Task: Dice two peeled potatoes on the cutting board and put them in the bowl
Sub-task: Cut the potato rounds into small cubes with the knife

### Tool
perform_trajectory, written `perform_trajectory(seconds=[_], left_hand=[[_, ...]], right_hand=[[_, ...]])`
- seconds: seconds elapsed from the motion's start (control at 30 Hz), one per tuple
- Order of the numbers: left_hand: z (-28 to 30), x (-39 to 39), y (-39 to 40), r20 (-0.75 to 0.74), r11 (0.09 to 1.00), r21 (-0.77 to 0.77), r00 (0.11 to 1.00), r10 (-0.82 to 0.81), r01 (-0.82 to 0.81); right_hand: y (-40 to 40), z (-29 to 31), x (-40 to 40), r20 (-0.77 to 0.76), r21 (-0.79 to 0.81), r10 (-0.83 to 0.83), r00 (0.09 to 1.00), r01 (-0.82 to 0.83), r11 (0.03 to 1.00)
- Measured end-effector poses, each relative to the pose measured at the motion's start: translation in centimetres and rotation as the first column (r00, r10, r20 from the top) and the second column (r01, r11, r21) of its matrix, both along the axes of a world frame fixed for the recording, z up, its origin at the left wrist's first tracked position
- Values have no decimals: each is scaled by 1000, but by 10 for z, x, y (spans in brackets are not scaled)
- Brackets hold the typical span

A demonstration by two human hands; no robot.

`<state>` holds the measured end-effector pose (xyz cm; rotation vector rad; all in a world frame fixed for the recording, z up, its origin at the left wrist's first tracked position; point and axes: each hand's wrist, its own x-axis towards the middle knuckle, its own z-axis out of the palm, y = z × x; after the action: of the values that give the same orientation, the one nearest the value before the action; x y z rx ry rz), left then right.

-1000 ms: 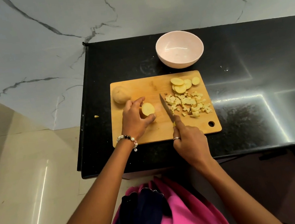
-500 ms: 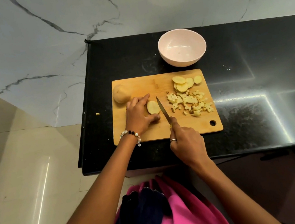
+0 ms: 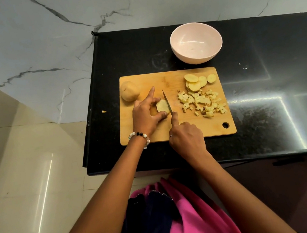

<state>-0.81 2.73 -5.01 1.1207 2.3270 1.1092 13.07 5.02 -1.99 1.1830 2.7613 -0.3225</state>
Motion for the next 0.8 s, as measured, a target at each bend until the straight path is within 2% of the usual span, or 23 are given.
perform_trajectory(seconds=[0.23,0.63,0.8], left_hand=[[-4,2,-1,-9,1000,13,1000,23,-22],[-3,3,-2,3,1000,13,1000,20,-20],[-4,2,-3,-4,1000,15,1000,18,-18]], right_hand=[[-22,-1,25,33,-14,19,999,-19,1000],[-10,9,18,-23,-41,-17,1000,16,999],[-8,10,24,-96,-49,-108,990,103,993]])
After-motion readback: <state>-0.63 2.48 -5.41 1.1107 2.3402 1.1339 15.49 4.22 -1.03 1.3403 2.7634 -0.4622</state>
